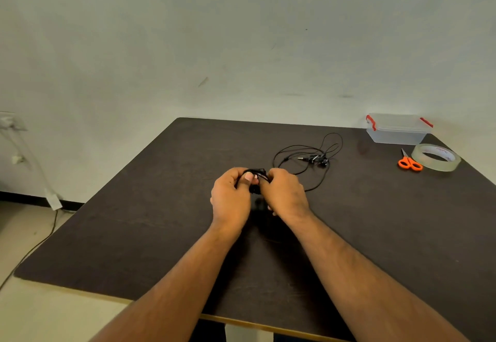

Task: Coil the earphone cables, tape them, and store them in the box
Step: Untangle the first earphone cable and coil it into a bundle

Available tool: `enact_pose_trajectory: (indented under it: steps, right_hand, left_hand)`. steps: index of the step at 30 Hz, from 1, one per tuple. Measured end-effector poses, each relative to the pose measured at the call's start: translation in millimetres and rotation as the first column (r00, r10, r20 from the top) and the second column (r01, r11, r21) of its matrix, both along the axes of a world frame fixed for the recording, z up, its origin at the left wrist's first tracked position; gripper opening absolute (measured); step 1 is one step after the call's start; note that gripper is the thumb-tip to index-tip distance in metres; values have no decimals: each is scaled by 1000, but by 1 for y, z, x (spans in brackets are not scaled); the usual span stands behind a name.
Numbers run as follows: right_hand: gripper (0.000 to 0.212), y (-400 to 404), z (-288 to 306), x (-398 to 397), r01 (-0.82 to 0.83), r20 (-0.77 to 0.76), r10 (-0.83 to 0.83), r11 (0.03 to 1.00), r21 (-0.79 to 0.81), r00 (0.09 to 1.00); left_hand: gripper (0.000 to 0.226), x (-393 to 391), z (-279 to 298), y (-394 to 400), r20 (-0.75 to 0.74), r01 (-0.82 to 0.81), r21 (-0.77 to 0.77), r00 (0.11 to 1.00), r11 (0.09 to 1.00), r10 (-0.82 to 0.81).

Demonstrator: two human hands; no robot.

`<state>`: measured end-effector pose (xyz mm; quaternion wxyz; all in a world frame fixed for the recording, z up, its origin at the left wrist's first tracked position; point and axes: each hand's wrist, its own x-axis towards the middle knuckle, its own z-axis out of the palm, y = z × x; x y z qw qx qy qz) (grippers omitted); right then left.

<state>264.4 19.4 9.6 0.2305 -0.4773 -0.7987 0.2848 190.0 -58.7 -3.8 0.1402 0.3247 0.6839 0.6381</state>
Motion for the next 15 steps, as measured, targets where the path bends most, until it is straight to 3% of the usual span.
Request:
enact_pose_trajectory:
  steps: [3,5,10,12,15]
  right_hand:
    - [21,-3,5,-6,-75,-333,-94,884,-462,938]
    - [19,-5,7,-11,-202,-517,-176,779,-593,838]
    - [24,-12,2,-18,-265,-663,-337,726,-635,668]
    - [24,-13,-2,-17,-260,-673,-339,736,-625,657]
    - [21,-16,-5,-12,-250,-656,-246,785,-567,714]
  left_hand:
    - [21,4,5,1,52,-9,69,999,998,5]
    - [21,3,6,1,50,16,59,999,998,-19]
    - [18,-4,1,0,-27,-9,-37,1000,999,8]
    - [18,-5,0,-1,-15,-48,-56,999,997,47]
    - [19,-8,-3,0,-36,-98,-90,995,991,95]
